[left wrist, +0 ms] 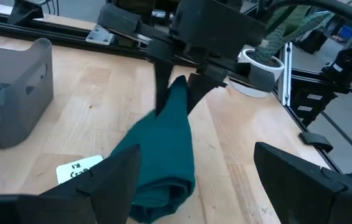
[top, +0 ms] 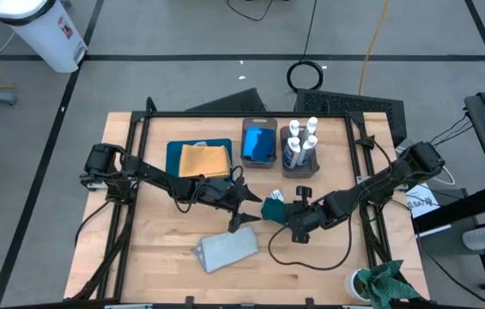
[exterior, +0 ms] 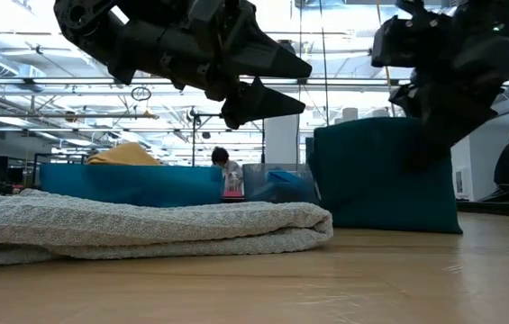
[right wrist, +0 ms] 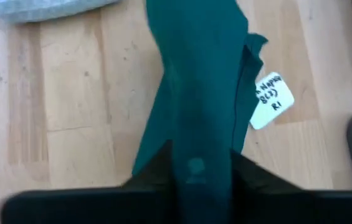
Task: Pick & Place Kitchen Items
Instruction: Put the dark blue microfiber towel into the blue bin
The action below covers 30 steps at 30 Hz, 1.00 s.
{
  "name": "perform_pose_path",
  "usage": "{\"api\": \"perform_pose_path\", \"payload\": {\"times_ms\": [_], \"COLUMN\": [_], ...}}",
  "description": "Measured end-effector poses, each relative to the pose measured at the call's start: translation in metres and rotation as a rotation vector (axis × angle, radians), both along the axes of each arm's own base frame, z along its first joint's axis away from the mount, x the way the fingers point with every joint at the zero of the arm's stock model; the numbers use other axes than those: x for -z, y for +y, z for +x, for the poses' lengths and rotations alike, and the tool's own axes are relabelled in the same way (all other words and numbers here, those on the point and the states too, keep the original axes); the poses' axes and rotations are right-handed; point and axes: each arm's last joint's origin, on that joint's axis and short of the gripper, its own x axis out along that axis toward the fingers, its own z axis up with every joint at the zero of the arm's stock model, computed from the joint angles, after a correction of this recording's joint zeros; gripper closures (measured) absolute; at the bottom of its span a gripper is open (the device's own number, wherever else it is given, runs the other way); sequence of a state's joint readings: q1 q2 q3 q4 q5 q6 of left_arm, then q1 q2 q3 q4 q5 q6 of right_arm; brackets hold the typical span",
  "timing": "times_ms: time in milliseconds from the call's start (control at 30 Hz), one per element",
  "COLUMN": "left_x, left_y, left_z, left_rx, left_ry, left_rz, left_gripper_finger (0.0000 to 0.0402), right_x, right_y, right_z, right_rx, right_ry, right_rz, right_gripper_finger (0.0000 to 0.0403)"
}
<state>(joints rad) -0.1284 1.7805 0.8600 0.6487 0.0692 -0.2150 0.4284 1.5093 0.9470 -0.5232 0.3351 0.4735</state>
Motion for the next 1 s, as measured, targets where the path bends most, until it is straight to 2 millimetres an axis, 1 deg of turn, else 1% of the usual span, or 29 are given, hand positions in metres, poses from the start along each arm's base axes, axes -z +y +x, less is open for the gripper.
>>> {"api": "perform_pose_path", "payload": {"times_ms": [67,100,167,233,400,533,633,700,800,900,1000], "left_x": [0.000,0.000,0.000,0.000,-0.003,-0.008,-0.009,-0.014,-0.026,-0.046,-0.066], "left_y": [0.000,0.000,0.000,0.000,0.001,0.002,0.002,0.003,0.003,0.002,0.002], "left_z": [0.000,0.000,0.000,0.000,0.001,0.002,0.003,0.008,0.019,0.031,0.037], "left_rx": [0.000,0.000,0.000,0.000,-0.019,-0.053,-0.058,-0.055,-0.015,0.003,0.016], "left_ry": [0.000,0.000,0.000,-0.002,-0.037,-0.081,-0.085,-0.062,0.040,0.151,0.234], "left_rz": [0.000,0.000,-0.001,0.002,0.003,0.003,-0.014,-0.030,-0.023,0.034,0.103], "left_gripper_finger": [0.0085,0.0085,0.0085,0.0085,0.0085,0.0085,0.0085,0.0085,0.0085,0.0085,0.0085], "right_x": [0.000,-0.002,-0.009,-0.019,-0.047,-0.058,-0.060,-0.058,-0.056,-0.057,-0.056], "right_y": [0.001,0.000,0.000,-0.001,0.000,0.001,-0.002,-0.003,-0.004,-0.004,-0.004], "right_z": [0.000,0.000,-0.003,-0.003,-0.012,-0.017,-0.016,-0.016,-0.014,-0.014,-0.014], "right_rx": [-0.024,-0.036,-0.041,-0.040,-0.028,-0.050,-0.040,-0.037,-0.036,-0.034,-0.047], "right_ry": [0.002,-0.001,-0.024,-0.079,-0.231,-0.296,-0.307,-0.295,-0.290,-0.290,-0.284], "right_rz": [-0.004,-0.001,0.019,0.038,0.056,0.027,0.027,0.021,0.017,0.016,0.003], "right_gripper_finger": [0.0379,0.0390,0.0392,0.0396,0.0400,0.0401,0.0402,0.0402,0.0402,0.0402,0.0402]}}
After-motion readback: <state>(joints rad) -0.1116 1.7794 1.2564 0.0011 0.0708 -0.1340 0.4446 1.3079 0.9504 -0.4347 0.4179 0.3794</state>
